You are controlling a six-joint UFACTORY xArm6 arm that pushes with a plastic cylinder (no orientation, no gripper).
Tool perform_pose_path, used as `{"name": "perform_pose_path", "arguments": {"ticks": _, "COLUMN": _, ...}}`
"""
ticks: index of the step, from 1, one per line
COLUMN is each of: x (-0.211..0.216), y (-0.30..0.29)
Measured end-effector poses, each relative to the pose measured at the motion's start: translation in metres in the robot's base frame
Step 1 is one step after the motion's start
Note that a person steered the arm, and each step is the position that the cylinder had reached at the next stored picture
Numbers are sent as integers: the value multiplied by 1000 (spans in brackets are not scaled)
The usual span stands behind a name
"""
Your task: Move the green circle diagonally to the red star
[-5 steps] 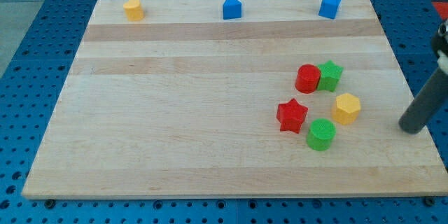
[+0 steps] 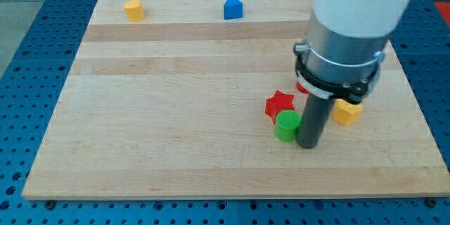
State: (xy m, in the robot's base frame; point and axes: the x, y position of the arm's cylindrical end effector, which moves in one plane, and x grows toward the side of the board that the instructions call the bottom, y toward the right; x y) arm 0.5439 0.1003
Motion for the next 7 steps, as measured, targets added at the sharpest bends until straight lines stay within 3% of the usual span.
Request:
{"name": "perform_pose_path", "arguments": {"ticks": 3, "x": -25, "y": -90}}
{"name": "perform_pose_path", "arguments": {"ticks": 7, "x": -91, "y": -116}}
